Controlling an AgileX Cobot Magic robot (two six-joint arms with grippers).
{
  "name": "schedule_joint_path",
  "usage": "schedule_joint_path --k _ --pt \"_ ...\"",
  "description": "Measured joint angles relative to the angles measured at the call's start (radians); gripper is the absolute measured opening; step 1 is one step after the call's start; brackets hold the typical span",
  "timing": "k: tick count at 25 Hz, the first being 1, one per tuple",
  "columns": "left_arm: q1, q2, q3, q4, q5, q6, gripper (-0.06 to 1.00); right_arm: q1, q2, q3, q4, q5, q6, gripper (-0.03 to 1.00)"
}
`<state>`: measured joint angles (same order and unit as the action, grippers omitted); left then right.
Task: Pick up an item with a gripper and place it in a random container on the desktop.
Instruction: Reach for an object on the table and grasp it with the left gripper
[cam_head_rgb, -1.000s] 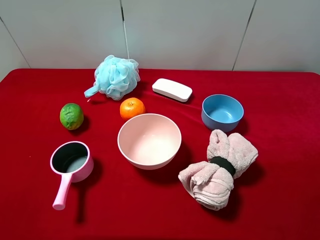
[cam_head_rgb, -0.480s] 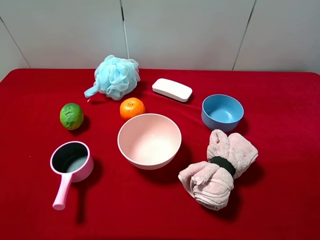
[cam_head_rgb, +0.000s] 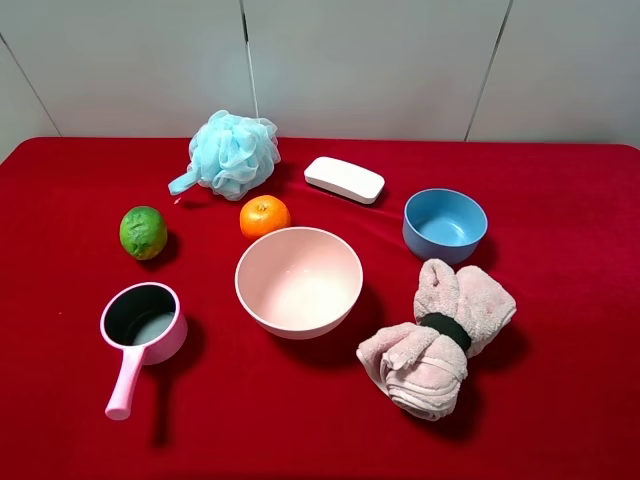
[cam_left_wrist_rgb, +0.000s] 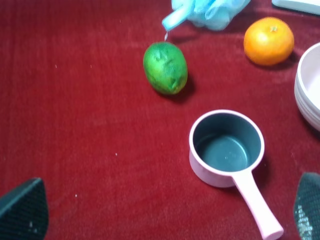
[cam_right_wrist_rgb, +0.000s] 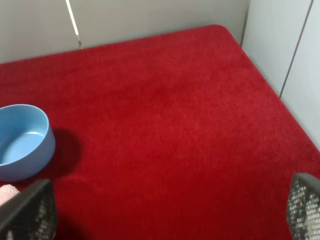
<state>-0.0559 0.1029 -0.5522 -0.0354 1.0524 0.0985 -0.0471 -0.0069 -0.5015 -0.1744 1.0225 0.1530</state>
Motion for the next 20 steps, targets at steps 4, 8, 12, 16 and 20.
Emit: schedule_joint_path --k 4,8,12,16,20 --pt "0.0 0.125 -0.046 -0.001 0.0 0.0 0.97 0.0 0.0 0.0 0.0 0.0 0.0 0.69" --pt "0.0 0.263 -0.104 -0.001 0.0 0.0 0.97 0.0 0.0 0.0 0.0 0.0 0.0 0.69" --pt "0.0 0.399 -0.169 0.0 0.0 0.0 0.96 0.0 0.0 0.0 0.0 0.0 0.0 0.69" --pt "0.0 0.55 -0.229 0.0 0.002 0.0 0.96 0.0 0.0 0.0 0.0 0.0 0.0 0.69" --pt "0.0 0.691 -0.273 0.003 0.011 0.0 0.96 0.0 0.0 0.0 0.0 0.0 0.0 0.69"
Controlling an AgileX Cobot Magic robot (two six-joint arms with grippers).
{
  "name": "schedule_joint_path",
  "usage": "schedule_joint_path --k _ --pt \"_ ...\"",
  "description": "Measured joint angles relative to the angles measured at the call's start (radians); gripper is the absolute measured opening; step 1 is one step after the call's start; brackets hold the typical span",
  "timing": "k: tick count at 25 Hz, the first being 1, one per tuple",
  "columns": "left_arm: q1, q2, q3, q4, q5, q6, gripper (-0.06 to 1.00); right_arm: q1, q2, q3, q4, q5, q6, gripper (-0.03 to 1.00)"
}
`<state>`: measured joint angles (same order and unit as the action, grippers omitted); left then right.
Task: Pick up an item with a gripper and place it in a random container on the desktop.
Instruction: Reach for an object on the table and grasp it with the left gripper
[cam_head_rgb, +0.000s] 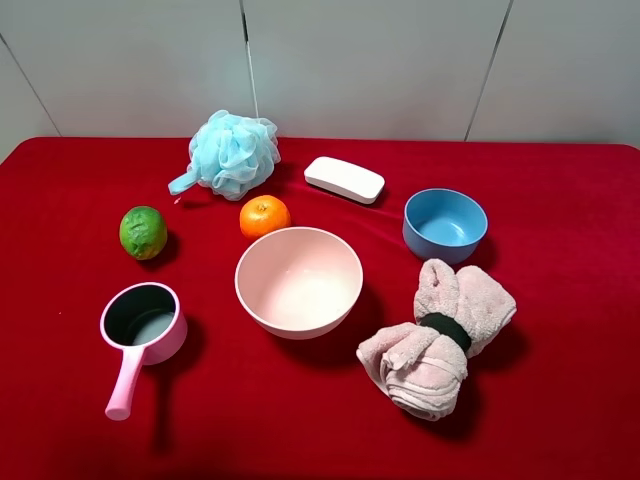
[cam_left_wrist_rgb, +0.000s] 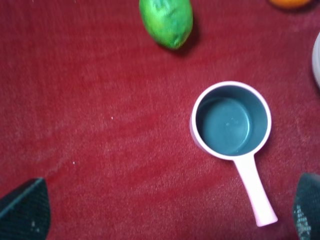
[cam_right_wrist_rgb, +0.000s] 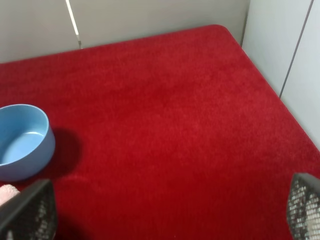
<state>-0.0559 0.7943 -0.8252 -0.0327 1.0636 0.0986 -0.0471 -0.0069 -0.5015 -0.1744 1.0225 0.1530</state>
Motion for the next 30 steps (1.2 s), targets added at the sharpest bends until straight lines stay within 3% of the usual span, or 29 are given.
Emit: schedule_joint_path --k 30 --pt "0.0 0.738 -0.293 0.062 -0.027 -0.001 0.96 0.0 0.0 0.0 0.0 0.0 0.0 0.69"
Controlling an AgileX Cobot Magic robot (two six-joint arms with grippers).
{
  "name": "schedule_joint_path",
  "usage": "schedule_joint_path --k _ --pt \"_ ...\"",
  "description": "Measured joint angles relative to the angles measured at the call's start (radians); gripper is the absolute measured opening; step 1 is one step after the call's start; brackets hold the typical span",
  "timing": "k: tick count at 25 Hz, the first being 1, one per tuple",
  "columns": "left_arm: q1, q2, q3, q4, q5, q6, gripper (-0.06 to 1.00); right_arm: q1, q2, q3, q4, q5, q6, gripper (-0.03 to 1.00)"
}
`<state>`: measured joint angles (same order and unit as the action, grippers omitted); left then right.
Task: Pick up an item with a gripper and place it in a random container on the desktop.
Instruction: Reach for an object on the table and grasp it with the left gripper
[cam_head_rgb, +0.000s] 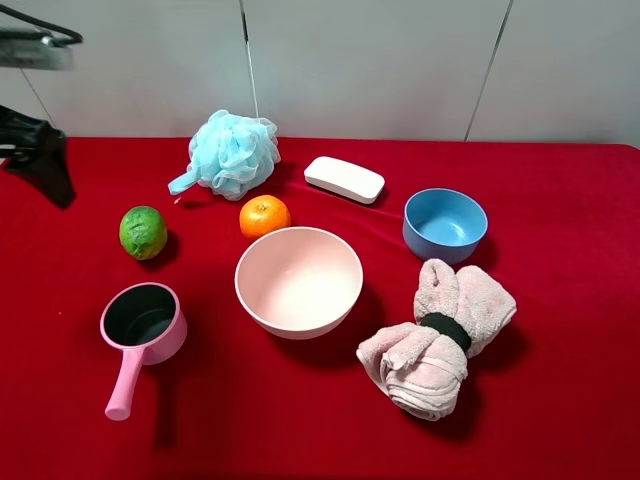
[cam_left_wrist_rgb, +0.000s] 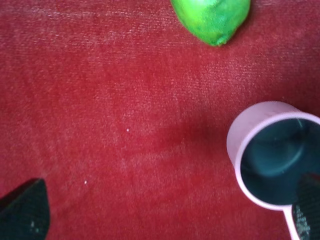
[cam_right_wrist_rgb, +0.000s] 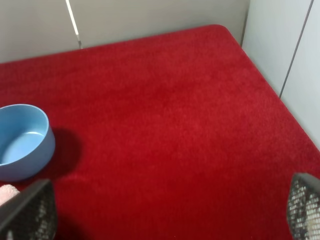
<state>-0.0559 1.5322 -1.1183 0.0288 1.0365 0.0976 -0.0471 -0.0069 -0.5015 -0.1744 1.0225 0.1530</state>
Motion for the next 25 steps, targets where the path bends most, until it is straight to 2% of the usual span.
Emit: schedule_joint_path --k 10,17,25 --pt "-0.006 0.148 -0.013 0.004 -0.091 0.0 0.96 0.0 0.0 0.0 0.0 0.0 0.0 0.69" --pt "-0.077 0.213 -0.042 0.054 -0.16 -0.04 0.96 0.0 0.0 0.0 0.0 0.0 0.0 0.69" --pt "-0.127 0.292 -0.047 0.067 -0.213 -0.098 0.96 0.0 0.0 0.0 0.0 0.0 0.0 0.69"
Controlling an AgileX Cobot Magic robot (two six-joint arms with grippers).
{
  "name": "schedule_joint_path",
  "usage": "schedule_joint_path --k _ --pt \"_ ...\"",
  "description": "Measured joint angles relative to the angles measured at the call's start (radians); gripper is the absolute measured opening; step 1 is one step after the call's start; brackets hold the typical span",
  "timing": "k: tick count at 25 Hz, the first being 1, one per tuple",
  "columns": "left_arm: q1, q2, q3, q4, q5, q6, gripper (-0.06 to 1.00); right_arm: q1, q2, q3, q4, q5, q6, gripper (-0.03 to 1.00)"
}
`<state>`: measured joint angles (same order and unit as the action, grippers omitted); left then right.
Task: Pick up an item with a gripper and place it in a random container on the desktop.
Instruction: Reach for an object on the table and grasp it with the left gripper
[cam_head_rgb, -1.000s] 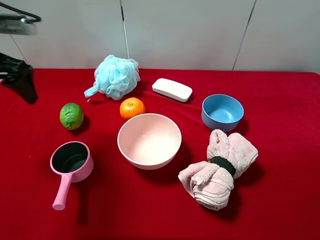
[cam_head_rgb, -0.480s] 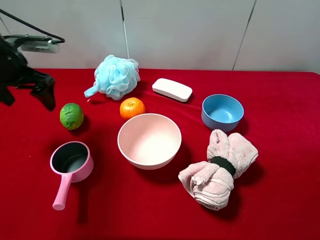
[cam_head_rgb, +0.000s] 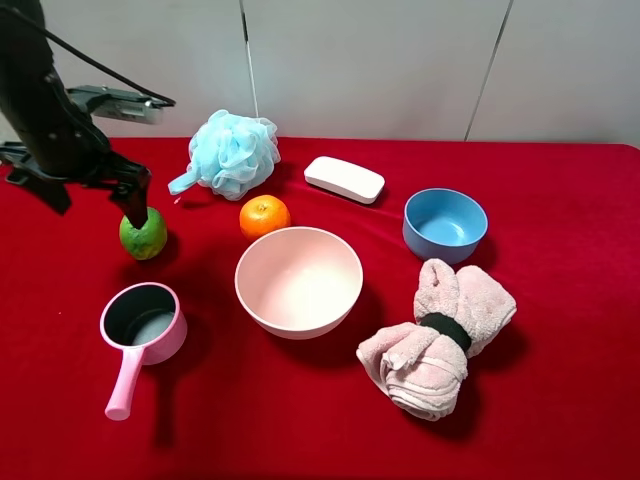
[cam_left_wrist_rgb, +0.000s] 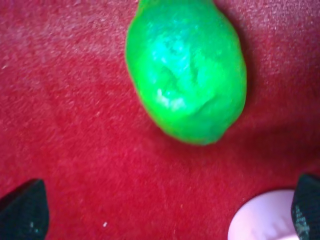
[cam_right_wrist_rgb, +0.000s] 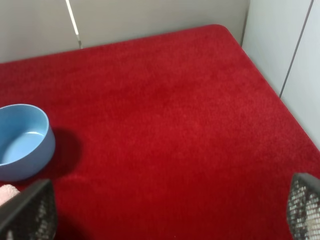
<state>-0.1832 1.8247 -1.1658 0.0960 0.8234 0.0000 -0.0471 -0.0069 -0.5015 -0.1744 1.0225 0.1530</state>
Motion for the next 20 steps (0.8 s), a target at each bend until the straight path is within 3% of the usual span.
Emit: schedule_joint_path --k 20 --pt "-0.011 0.183 -0.01 0.0 -0.178 -0.034 0.96 0.0 0.0 0.0 0.0 0.0 0.0 0.69"
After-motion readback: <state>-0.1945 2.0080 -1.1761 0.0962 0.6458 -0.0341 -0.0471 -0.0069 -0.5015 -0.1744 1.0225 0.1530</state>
